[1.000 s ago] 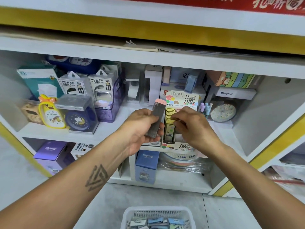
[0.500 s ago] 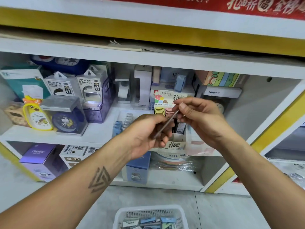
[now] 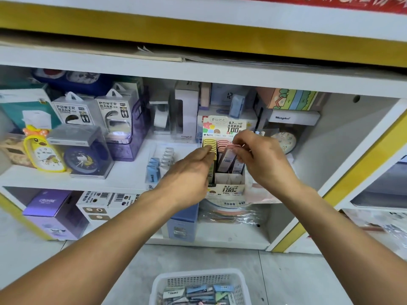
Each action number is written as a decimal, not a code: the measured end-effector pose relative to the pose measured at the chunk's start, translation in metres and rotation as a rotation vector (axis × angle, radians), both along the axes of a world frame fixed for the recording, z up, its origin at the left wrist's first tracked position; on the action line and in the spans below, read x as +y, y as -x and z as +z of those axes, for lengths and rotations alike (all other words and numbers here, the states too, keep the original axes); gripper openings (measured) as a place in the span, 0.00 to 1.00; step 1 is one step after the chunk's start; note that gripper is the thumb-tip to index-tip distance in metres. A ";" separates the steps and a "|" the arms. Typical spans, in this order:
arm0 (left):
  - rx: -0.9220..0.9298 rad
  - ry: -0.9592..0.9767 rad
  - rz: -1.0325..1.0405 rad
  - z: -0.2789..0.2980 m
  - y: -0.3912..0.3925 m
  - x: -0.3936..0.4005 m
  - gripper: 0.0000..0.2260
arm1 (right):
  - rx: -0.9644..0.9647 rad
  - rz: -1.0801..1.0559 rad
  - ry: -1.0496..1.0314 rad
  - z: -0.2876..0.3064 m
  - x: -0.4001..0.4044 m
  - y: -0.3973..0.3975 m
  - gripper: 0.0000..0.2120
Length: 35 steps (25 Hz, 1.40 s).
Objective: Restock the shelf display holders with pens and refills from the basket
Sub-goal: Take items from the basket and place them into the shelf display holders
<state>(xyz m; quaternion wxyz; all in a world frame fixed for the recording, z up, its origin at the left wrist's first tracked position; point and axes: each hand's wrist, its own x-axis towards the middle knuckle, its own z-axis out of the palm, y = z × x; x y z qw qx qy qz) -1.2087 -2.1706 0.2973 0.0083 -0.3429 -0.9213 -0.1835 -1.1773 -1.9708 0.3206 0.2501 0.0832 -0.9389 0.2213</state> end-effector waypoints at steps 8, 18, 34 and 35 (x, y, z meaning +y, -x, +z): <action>-0.001 0.023 -0.008 0.004 -0.001 0.001 0.30 | 0.039 0.041 -0.135 -0.007 -0.010 0.007 0.08; -0.130 0.202 -0.066 -0.051 -0.072 -0.005 0.05 | -0.417 -0.028 -0.054 -0.078 -0.039 -0.086 0.12; -0.628 0.611 -0.038 -0.320 -0.183 -0.057 0.27 | -1.321 -0.272 0.066 -0.366 -0.053 -0.220 0.23; -0.592 0.591 -0.038 -0.327 -0.181 -0.055 0.27 | -1.314 -0.315 0.099 -0.374 -0.056 -0.219 0.21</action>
